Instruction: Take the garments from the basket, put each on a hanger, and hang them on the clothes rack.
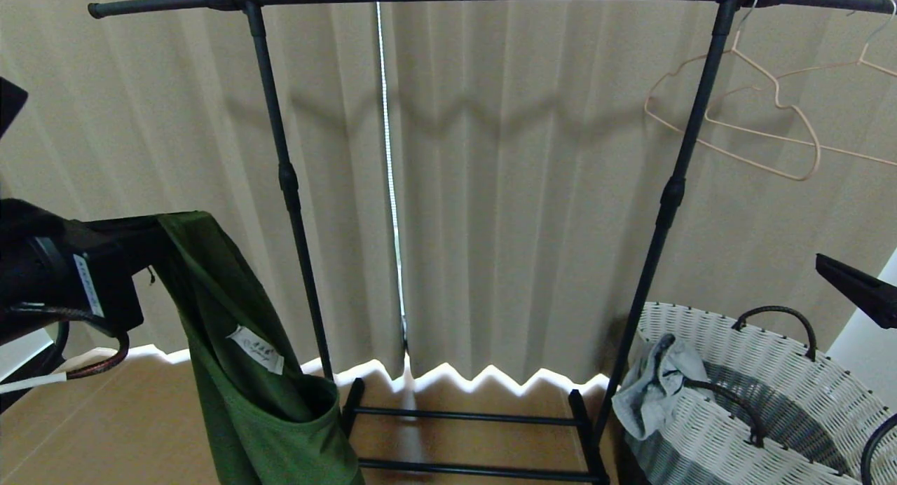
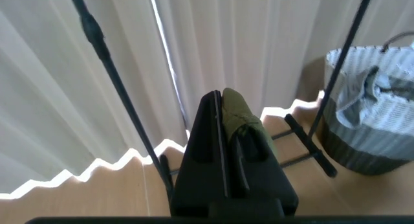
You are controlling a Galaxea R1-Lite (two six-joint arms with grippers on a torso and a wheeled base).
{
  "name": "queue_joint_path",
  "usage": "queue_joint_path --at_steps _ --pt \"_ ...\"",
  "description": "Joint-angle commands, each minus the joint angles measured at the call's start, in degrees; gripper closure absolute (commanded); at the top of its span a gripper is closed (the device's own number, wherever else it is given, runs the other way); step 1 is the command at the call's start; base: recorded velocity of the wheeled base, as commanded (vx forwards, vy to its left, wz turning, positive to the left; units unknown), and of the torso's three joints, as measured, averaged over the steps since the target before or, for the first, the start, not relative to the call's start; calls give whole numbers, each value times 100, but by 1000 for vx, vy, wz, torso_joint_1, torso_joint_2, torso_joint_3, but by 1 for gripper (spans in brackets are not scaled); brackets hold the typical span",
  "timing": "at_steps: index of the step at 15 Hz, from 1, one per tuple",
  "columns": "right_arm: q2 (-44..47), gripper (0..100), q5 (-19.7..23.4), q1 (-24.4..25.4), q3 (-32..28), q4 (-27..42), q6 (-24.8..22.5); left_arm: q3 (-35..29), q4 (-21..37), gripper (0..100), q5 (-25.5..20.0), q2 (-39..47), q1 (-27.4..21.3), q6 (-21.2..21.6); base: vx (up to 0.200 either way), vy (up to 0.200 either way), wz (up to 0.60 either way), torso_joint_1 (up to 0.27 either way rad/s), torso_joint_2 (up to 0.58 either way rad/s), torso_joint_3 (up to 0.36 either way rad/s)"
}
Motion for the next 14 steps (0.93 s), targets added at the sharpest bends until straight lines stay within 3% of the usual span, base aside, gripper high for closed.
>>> queue_joint_path --at_steps 1,5,14 --pt "-30 0 -18 -2 3 19 1 105 -13 100 4 -46 -29 -2 0 0 0 0 0 0" --pt "-118 0 -282 -11 231 63 1 202 -13 100 4 -63 -47 6 0 0 0 33 -76 -83" --pt "-100 0 -282 -11 240 -7 1 650 -30 100 -5 -459 -47 507 0 0 0 166 -464 -277"
